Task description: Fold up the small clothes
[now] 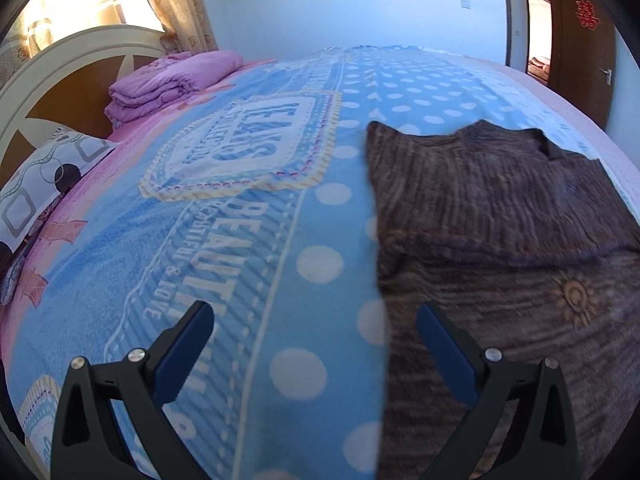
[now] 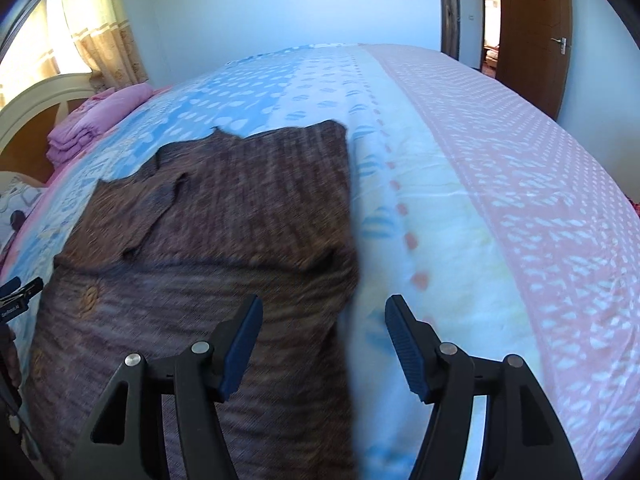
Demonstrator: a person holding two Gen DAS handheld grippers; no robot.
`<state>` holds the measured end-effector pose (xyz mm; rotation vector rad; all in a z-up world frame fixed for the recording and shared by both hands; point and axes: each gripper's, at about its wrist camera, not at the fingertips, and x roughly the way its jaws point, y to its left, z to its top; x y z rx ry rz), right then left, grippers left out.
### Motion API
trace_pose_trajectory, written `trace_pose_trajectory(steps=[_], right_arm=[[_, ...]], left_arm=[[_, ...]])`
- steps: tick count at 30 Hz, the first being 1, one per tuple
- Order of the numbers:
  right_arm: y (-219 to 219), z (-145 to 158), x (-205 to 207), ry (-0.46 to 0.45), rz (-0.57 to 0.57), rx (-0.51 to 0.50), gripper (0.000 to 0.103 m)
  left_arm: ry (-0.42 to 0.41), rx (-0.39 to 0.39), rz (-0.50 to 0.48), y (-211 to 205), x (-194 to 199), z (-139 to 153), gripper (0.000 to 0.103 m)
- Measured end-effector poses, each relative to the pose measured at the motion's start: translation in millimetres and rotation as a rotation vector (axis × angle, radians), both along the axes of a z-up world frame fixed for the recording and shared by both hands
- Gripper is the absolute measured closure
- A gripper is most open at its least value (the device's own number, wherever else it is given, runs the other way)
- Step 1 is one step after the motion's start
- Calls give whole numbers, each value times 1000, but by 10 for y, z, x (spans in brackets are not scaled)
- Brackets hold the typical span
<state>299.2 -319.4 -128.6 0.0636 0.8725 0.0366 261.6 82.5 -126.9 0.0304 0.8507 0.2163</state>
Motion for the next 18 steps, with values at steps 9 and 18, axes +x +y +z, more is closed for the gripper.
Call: trace_pose_trajectory(steps=[9,18], right_arm=[[302,-7,-645,24,100,-1,38],[469,-73,-1162,46,159,-29,37]], left_arm=[[-23,-11,-109,-170,-611,163,0],[-15,29,-155,-139,-1239,172,0]])
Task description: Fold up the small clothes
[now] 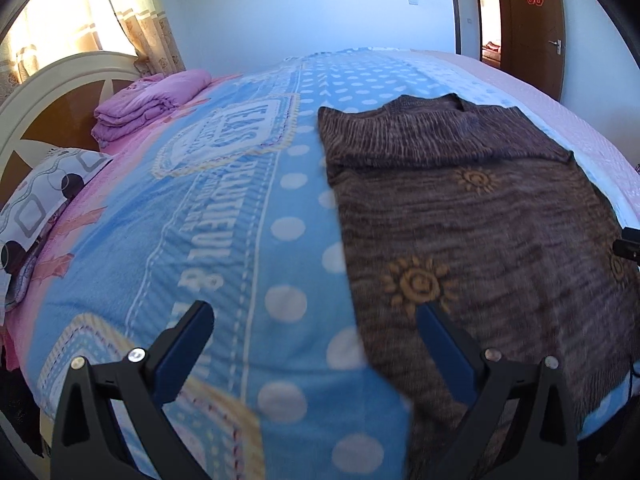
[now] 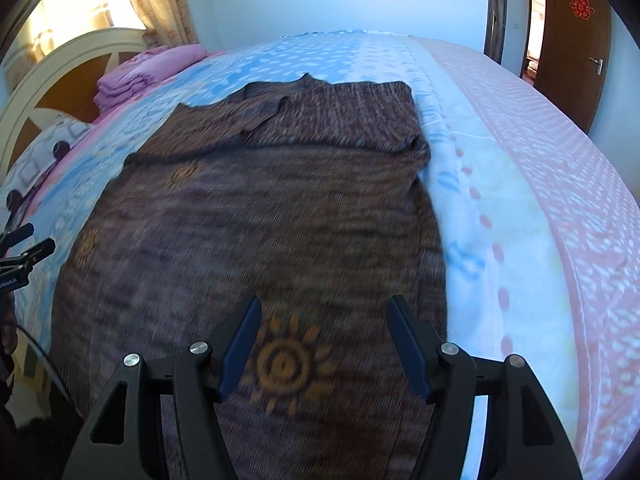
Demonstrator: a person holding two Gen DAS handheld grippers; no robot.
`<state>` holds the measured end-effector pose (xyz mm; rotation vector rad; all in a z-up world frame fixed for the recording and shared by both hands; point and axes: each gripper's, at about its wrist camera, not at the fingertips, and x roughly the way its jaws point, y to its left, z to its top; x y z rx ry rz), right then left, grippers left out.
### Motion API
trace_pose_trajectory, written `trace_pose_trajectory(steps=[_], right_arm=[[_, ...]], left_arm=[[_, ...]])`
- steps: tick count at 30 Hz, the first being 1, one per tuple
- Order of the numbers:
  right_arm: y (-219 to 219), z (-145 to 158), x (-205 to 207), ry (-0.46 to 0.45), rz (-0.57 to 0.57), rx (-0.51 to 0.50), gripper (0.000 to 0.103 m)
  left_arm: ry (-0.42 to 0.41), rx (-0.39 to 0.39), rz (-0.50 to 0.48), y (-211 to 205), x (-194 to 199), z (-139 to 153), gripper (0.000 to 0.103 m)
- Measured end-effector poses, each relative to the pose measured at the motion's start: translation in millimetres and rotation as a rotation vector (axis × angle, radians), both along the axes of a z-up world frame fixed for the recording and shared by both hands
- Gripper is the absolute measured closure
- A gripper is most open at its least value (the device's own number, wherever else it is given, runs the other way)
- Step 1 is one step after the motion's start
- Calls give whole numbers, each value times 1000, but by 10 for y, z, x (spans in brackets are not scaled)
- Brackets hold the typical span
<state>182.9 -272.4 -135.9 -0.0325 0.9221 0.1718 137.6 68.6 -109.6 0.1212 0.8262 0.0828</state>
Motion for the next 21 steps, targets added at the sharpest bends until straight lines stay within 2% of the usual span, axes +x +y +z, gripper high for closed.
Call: trace_pose_trajectory(steps=[8,10,13,15,21], right_arm=[[126,-72,-365,-5,24,-27,37],[145,-67,-463,-17,21,-30,37],[176,-59,-605,-39,20,-35,37],[202,-52,-667,-46,26,-37,36],[210,-26,-727,-59,25,-43,36]], left_arm=[[5,-8,-51,-85,-445,18,12],[29,-37,-73,-122,-547,-7,13],[89,-94,-105,-155,-651,-99,22],[135,-133,-116,-176,-699,-200,35],[217,-214,-148,-265,-698,-406,53]])
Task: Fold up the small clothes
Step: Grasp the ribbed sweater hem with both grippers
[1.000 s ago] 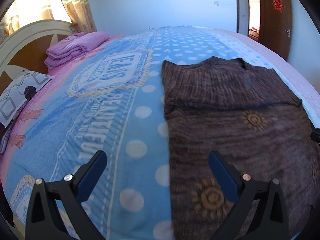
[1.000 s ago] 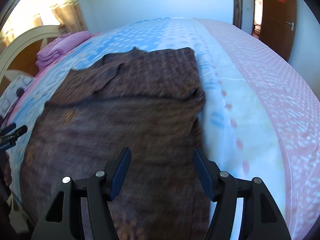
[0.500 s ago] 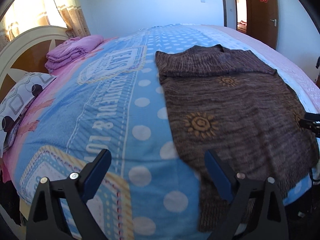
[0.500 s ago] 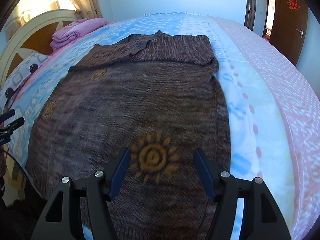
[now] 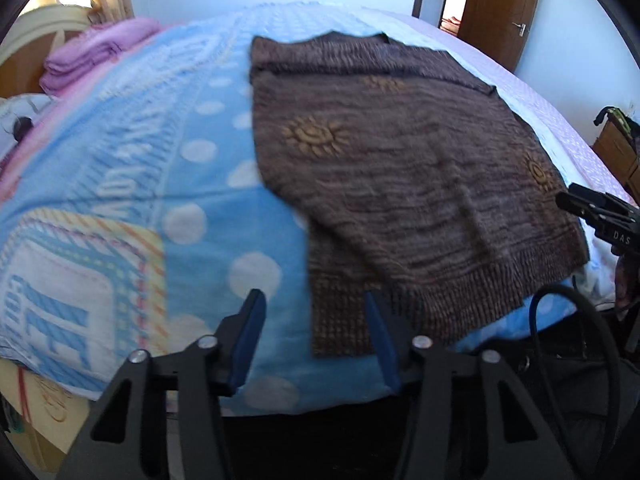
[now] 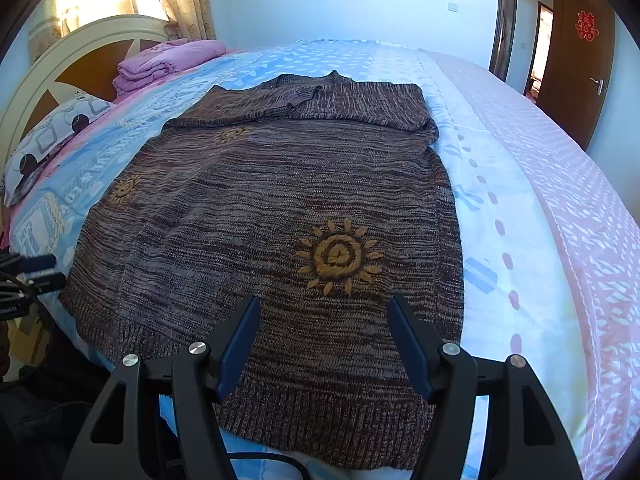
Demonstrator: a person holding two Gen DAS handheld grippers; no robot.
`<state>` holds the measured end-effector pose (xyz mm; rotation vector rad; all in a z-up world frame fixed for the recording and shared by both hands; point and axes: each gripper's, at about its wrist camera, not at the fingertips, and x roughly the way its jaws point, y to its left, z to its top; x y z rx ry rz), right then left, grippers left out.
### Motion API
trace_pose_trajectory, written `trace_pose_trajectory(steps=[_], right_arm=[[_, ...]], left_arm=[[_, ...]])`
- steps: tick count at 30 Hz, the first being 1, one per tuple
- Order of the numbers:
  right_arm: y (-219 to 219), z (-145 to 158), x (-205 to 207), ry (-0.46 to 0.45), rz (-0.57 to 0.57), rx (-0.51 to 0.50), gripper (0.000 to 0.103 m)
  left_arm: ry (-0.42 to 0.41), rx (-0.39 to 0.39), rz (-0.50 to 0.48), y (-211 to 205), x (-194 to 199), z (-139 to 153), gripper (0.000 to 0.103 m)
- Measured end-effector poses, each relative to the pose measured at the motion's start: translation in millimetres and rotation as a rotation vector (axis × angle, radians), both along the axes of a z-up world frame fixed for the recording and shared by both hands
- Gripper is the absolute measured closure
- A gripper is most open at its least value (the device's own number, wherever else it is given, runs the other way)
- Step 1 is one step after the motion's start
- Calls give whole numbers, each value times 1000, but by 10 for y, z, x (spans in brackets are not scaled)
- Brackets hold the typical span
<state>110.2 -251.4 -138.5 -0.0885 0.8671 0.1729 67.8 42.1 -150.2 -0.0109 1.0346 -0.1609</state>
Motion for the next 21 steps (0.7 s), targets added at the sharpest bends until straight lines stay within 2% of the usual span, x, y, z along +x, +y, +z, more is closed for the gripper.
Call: trace_pose_trajectory(steps=[5,7,8,12,18,21], right_arm=[[-13,4,-5,-8,-8,5,36],[-12,2,-5,-9,-8,4,36],[-10,1,-6,-10,-8,5,36],[-39,30,-15,-18,-14,9,36],[-216,104,-67,-31,-48,31,36],[-335,119,-94,-16,-71,38,36]], left_arm=[[33,-10,2,-55,2,-145,58],[24,-26,-13,-76,-19,-123,81],[23,-32,-24,-84,-30,-112,96],[3,-1,-47,-101,-122,-37,97],[-45,-10,-29,89,-347,210,97],[-35,-3,-34,69,-307,165,97]])
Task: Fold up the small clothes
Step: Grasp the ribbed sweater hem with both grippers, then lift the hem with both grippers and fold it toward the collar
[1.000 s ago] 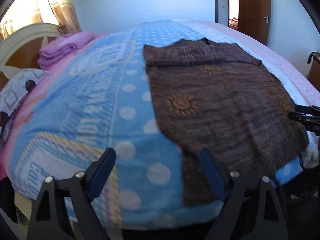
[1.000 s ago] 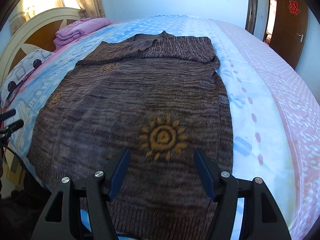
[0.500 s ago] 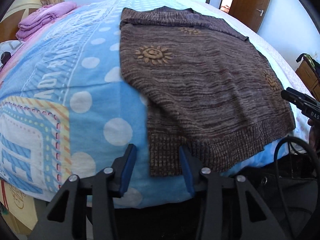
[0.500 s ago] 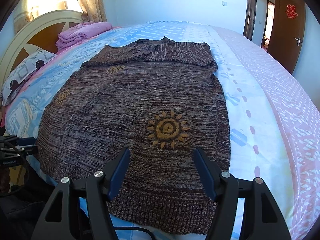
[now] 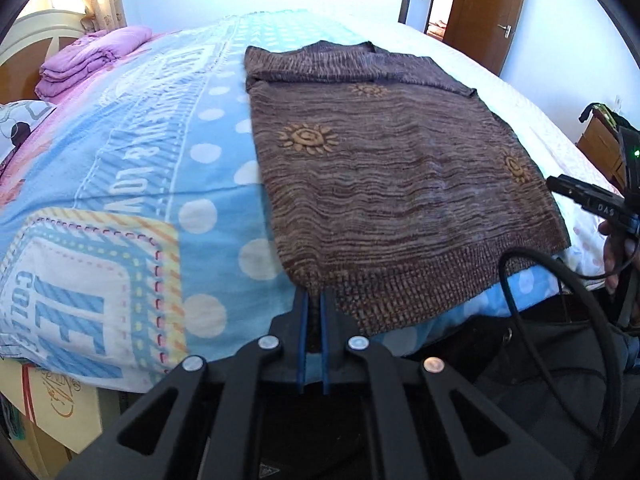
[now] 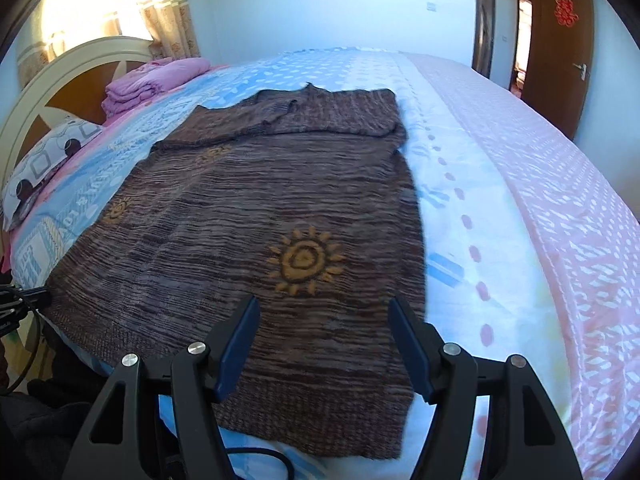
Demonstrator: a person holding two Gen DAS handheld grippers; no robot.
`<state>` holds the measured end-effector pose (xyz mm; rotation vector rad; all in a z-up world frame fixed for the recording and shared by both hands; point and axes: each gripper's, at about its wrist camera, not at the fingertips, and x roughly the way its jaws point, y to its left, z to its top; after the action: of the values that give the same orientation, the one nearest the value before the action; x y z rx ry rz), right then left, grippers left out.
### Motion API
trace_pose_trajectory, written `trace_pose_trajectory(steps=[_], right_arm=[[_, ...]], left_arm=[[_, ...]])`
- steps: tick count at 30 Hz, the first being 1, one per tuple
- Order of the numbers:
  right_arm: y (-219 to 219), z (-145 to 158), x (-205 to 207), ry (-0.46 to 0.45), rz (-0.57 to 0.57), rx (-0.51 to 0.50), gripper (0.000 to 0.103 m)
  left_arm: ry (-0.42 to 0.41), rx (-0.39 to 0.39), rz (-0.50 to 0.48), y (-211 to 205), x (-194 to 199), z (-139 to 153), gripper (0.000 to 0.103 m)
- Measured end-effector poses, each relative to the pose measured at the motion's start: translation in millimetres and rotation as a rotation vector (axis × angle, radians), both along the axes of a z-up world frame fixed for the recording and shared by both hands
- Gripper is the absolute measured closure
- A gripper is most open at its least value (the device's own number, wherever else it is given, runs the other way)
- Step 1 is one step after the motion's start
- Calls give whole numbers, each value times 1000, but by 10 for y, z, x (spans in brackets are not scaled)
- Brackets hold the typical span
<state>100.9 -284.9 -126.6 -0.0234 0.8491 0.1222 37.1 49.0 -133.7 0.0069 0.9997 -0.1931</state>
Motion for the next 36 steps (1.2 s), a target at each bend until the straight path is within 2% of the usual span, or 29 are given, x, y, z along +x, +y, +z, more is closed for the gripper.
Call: trace_pose_trajectory(steps=[4,10,14,18,20,21,23,24,25,28,30,36], right_arm=[[-209,40,-141,19,-23,50,36],[-578,-86,-439,87,-90,135,36],[-607,-173,-538,110,-81,160,36],[-565,-246,-494,127,-58,198,41],[-534,-352,-448,164,-52,215,45],[-502,-395,-438,178,-42,214,54],[-422,-397,-461,163,-15,164,65],[-410,-375,-471,156,6,182,84],[-428,-353,-473,150,14,217,96],[-527,-231,-504,94,-6,261,97],[-606,-99,-531,45,-11,326,98],[-669,235,-590,-65,-7,405,98]], left_arm=[[38,4,-7,-50,32,-139,97],[38,-1,-3,-65,51,-178,97],[45,-7,8,-39,59,-211,97],[41,-6,8,-36,60,-218,97],[42,-7,7,-38,75,-233,97],[43,-6,8,-39,79,-240,97],[43,-11,8,-31,87,-245,97],[37,-15,8,-25,85,-228,97],[27,-18,10,-15,83,-204,97],[-18,-35,22,42,75,-59,97],[-44,-54,27,85,80,54,97],[-101,-97,23,109,131,305,97]])
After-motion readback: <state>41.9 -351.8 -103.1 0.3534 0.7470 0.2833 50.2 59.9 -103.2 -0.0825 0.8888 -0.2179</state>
